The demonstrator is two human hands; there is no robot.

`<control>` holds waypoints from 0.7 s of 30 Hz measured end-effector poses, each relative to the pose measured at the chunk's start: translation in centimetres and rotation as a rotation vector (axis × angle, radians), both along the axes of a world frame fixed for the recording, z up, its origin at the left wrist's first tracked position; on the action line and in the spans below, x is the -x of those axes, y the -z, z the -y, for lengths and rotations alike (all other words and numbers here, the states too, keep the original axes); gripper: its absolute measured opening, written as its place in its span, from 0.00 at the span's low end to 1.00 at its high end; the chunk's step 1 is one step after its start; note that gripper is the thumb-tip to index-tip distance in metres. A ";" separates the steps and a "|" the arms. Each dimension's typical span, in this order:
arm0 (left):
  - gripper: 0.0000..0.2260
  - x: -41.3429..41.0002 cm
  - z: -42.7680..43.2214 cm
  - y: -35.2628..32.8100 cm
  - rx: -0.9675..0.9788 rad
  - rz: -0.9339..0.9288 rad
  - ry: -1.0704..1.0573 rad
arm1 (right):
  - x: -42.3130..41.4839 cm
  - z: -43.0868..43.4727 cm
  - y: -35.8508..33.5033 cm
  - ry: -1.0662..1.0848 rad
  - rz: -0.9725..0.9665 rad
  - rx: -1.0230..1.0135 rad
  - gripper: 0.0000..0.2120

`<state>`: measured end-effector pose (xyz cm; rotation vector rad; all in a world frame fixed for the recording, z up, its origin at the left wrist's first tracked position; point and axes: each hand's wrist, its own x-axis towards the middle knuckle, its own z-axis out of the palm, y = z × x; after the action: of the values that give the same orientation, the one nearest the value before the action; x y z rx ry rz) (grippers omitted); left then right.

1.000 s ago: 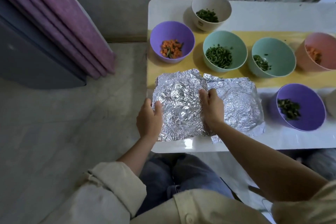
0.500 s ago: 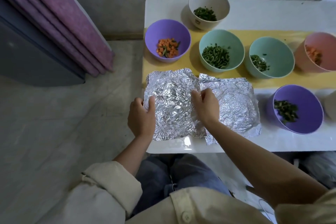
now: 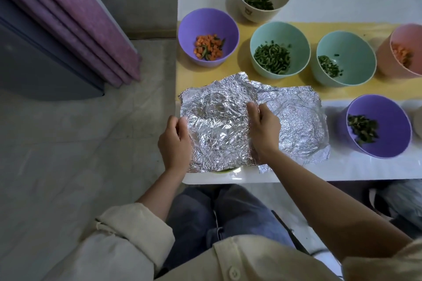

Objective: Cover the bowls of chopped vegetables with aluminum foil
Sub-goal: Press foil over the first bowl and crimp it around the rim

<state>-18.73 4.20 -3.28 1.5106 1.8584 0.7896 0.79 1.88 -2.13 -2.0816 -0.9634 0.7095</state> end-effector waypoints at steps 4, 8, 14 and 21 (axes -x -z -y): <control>0.15 0.0 -0.1 0.1 0.024 -0.020 -0.026 | 0.0 -0.3 0.5 0.001 0.009 0.068 0.21; 0.14 -0.2 -0.9 0.4 0.017 -0.023 -0.036 | -0.5 -1.0 0.6 -0.015 -0.070 0.041 0.20; 0.10 0.1 0.0 0.4 0.008 -0.019 -0.032 | -0.6 0.4 0.4 -0.040 -0.146 0.020 0.20; 0.07 0.4 1.3 -0.2 -0.050 -0.036 -0.064 | -0.1 1.8 -0.8 -0.005 -0.049 0.057 0.17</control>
<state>-19.08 2.91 -3.10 1.5120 1.9351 0.8491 0.92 0.08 -1.36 -2.1014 -0.9320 0.7954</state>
